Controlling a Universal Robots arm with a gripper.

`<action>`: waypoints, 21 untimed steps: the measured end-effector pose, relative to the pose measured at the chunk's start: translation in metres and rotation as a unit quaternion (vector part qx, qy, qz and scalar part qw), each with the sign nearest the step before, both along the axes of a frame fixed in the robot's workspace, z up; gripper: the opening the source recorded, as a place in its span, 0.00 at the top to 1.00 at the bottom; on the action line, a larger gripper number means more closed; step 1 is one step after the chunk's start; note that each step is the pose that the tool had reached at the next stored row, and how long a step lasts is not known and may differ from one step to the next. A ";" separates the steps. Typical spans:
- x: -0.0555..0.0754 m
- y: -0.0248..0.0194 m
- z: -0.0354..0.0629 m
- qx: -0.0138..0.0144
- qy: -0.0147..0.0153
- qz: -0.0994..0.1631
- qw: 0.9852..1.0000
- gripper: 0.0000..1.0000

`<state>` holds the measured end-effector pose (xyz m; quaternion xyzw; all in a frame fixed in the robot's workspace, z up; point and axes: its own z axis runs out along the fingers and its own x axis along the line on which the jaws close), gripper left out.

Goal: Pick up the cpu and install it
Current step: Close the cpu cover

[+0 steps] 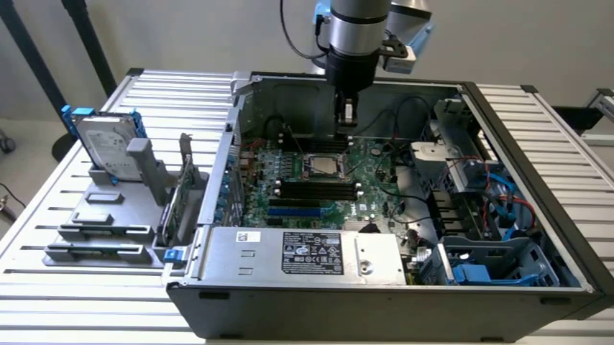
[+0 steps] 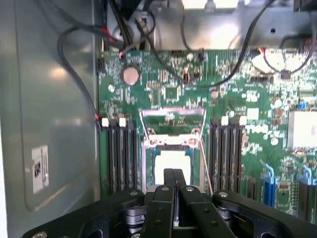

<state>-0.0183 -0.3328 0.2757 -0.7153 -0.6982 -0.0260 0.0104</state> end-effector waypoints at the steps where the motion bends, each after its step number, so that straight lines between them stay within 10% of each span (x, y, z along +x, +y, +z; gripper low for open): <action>1: 0.004 -0.0004 0.0005 0.000 0.000 0.000 1.000 0.89; 21: 0.079 -0.0032 -0.0108 0.000 0.003 0.001 1.000 0.89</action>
